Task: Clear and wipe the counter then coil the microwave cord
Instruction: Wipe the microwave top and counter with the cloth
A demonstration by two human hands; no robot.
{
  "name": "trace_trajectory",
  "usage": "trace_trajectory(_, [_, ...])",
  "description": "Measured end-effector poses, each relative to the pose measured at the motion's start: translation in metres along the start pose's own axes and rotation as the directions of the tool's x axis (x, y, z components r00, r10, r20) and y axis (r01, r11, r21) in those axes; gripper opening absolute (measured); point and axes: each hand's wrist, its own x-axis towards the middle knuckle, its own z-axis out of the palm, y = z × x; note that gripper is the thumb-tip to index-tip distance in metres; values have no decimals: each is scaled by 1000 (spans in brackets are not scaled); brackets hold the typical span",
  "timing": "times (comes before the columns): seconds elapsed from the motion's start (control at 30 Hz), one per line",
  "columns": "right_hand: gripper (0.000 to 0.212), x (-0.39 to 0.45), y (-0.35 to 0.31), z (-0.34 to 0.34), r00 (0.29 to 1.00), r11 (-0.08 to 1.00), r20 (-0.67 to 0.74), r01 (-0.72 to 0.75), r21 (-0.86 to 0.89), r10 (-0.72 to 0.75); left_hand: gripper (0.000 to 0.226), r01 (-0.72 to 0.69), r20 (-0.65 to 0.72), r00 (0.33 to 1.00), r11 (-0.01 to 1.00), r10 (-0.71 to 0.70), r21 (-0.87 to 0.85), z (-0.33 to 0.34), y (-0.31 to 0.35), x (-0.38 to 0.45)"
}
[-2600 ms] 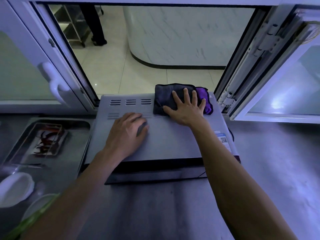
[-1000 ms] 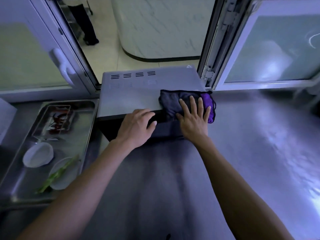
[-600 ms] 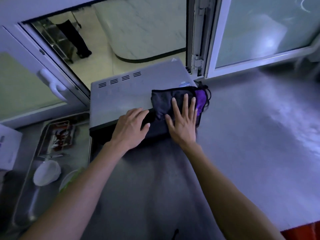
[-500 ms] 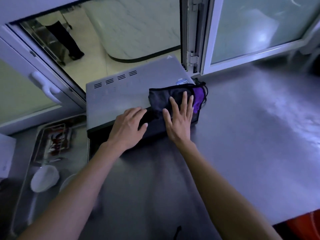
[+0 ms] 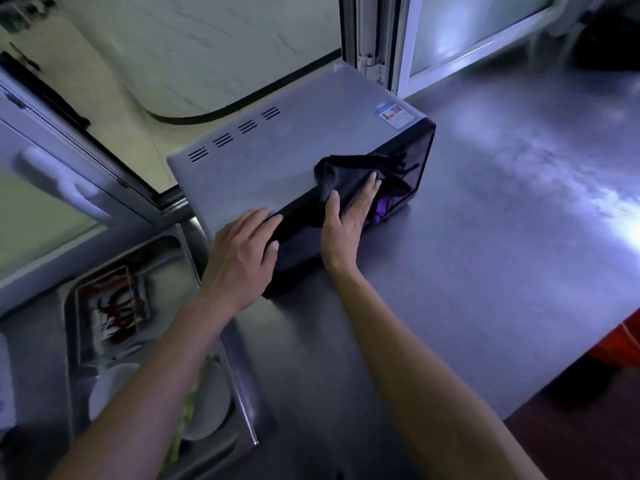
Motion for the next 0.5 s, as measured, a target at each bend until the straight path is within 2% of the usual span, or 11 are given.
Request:
trace_trajectory(0.17, [69, -41, 22, 24, 995, 998, 73, -70, 6, 69, 42, -42, -38, 998, 998, 40, -50, 0, -10, 3])
trace_trajectory(0.27, [66, -58, 31, 34, 990, 995, 109, -98, 33, 94, 48, -27, -18, 1000, 998, 26, -53, 0, -11, 12])
trace_trajectory(0.5, [71, -9, 22, 20, 978, 970, 65, -203, 131, 196, 56, -45, 66, 997, 999, 43, 20, 8, 6, 57])
